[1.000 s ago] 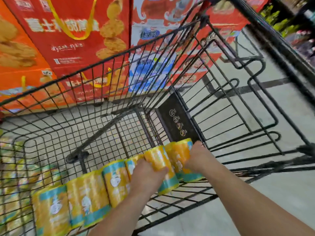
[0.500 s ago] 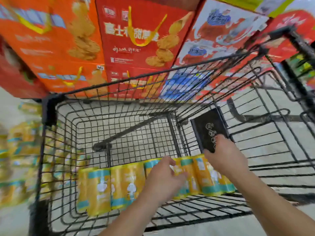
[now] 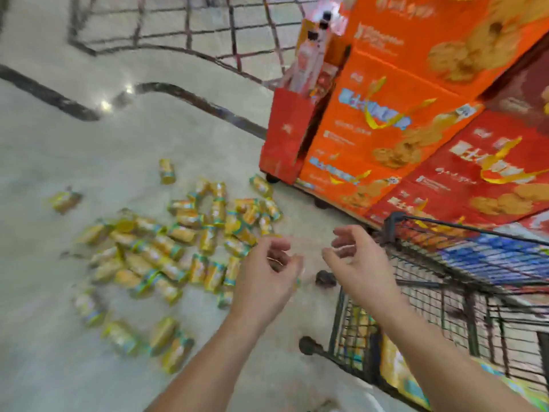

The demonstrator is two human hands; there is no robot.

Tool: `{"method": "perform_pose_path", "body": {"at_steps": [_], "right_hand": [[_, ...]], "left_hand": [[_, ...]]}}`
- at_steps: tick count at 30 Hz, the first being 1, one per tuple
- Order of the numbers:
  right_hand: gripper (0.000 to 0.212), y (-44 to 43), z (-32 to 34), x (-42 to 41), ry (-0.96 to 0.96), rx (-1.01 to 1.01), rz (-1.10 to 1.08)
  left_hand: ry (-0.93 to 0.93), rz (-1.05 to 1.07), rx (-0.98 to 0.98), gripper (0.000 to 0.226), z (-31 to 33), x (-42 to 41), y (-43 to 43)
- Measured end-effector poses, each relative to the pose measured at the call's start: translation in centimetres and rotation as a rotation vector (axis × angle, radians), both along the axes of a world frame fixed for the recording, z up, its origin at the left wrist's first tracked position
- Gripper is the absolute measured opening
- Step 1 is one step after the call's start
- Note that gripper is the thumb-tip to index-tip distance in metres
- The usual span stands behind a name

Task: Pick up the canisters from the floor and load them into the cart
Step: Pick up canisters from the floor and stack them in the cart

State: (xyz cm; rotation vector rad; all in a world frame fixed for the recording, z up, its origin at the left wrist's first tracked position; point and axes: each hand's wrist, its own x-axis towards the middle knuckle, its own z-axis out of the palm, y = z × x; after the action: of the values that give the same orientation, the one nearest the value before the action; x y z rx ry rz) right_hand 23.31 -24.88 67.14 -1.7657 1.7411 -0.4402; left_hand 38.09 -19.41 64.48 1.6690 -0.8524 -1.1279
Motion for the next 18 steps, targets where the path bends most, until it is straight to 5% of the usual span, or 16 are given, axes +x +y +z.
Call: {"method": "perform_pose_path", "body": {"at_steps": [9,18], "right_hand": [[0.025,6.5,-10.7,22.9,0.005,0.213,0.246],[0.045,15.9,-35.1,29.3,0.162,0.714,0.246]], "left_hand": [[-0.141,0.227,0.241,0.019,-10.3,22.2,9.4],[-0.282,0.124,0.657,0.046,-32.3,30.0,17.2]]}}
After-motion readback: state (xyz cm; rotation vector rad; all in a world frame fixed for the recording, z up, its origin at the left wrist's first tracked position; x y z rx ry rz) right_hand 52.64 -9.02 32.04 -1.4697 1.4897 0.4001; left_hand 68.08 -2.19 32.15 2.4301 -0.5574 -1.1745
